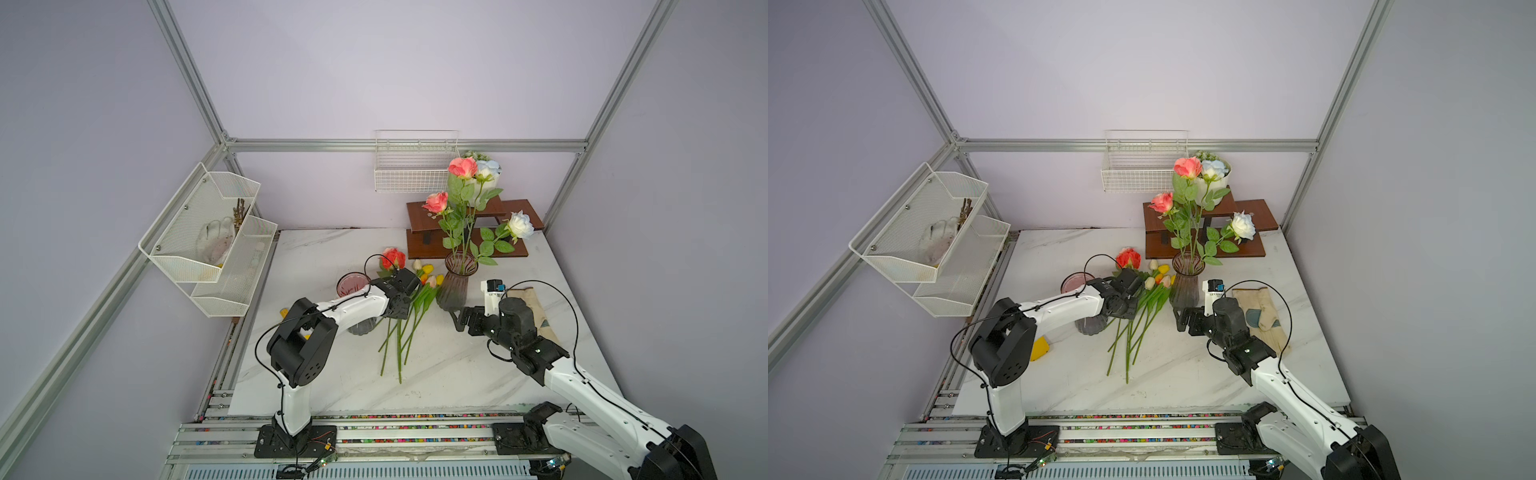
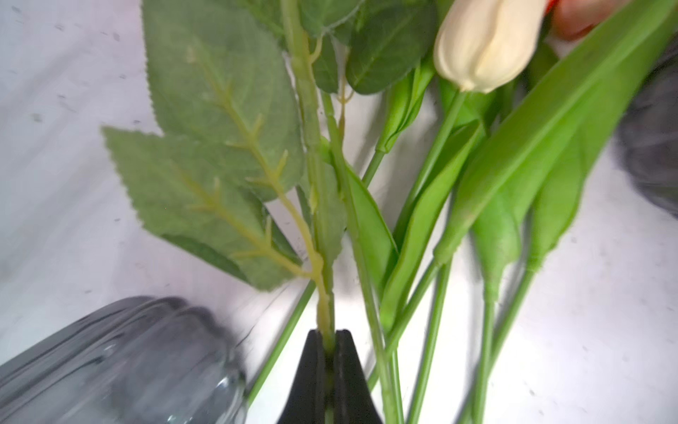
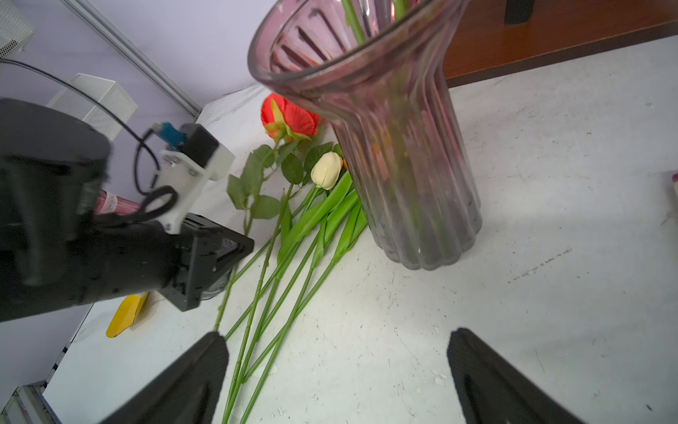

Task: Arrange the flowers in different vases according to their variety
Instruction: Pick up the flower at the center of the board.

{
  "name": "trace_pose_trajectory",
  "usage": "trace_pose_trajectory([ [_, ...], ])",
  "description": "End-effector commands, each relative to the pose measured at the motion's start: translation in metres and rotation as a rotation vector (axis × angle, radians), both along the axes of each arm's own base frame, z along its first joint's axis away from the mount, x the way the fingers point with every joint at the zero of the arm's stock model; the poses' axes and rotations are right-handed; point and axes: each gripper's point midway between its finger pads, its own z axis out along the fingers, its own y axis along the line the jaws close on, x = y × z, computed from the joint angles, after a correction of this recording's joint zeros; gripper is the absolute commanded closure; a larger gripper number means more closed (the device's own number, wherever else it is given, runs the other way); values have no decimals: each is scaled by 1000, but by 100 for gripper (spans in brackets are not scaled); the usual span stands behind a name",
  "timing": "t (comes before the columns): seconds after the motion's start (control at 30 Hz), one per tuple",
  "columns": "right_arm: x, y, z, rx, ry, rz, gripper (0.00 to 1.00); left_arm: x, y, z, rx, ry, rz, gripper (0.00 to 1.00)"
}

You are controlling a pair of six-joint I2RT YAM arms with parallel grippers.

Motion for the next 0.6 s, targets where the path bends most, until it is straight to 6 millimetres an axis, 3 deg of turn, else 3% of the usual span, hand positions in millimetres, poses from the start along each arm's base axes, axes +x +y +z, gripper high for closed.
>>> trace_pose_trajectory([
  [0.0,2,3,1,2,-16,20,1,-2,6,85,-85,-181,-9,100],
  [0.3,-9,39,10,101,-16,224,2,-27,9,204,-289,-425,-132,100],
  [0.57,-9,46,-2,110,24,258,2,-16,58,295,-212,-738,-44,100],
])
